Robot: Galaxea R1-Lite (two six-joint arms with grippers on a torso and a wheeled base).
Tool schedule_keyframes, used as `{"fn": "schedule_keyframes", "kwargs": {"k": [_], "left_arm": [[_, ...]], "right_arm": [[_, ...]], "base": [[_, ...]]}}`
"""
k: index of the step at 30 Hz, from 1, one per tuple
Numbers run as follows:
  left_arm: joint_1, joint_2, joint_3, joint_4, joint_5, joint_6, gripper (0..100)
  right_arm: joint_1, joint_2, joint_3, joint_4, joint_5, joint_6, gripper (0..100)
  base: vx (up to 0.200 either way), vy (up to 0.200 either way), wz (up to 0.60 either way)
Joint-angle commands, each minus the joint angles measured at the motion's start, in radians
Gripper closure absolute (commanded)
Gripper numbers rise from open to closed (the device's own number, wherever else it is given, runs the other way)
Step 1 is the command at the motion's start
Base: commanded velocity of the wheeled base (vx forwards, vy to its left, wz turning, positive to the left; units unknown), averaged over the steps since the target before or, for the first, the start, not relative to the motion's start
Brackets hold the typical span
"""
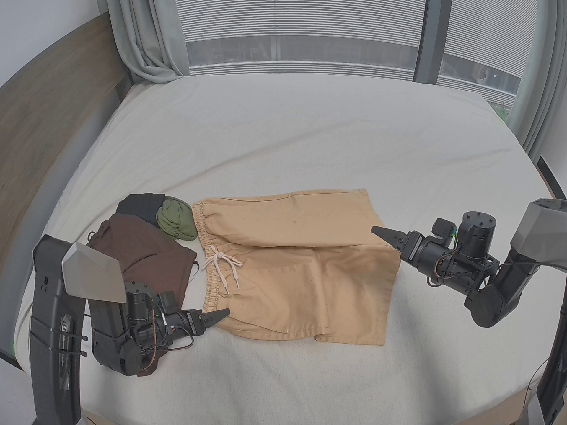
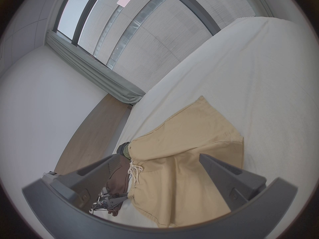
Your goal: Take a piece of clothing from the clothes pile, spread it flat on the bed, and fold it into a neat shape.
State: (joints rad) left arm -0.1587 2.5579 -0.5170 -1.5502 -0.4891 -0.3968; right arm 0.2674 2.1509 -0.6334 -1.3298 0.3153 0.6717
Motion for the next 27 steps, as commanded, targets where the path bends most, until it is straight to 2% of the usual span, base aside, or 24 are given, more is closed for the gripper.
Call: {"fn": "schedule_keyframes", "kwargs": {"k": [1,10,11,19,27], "left_arm": [[-0.002,0.019,-0.006,0.001,-0.002,-0.004,0],[-0.007,0.019,-0.017,0.001,0.0,-0.014,0],[-0.007,0.021,-0.018,0.001,0.0,-0.014,100],[-0.005,0.021,-0.018,0.001,0.0,-0.016,100],[-0.005,0.024,-0.021,0.001,0.0,-0.013,100]], "right_arm": [[0.001,0.0,0.0,0.0,0.001,0.0,0],[0.001,0.003,0.001,-0.002,0.001,0.0,0],[0.001,0.003,0.001,-0.002,0.001,0.0,0],[-0.001,0.003,0.037,0.011,0.001,-0.024,0],[0.006,0.03,0.178,0.046,0.004,-0.118,0]], "base": [[0.0,0.0,0.0],[0.0,0.0,0.0],[0.0,0.0,0.0],[0.0,0.0,0.0],[0.0,0.0,0.0]]}}
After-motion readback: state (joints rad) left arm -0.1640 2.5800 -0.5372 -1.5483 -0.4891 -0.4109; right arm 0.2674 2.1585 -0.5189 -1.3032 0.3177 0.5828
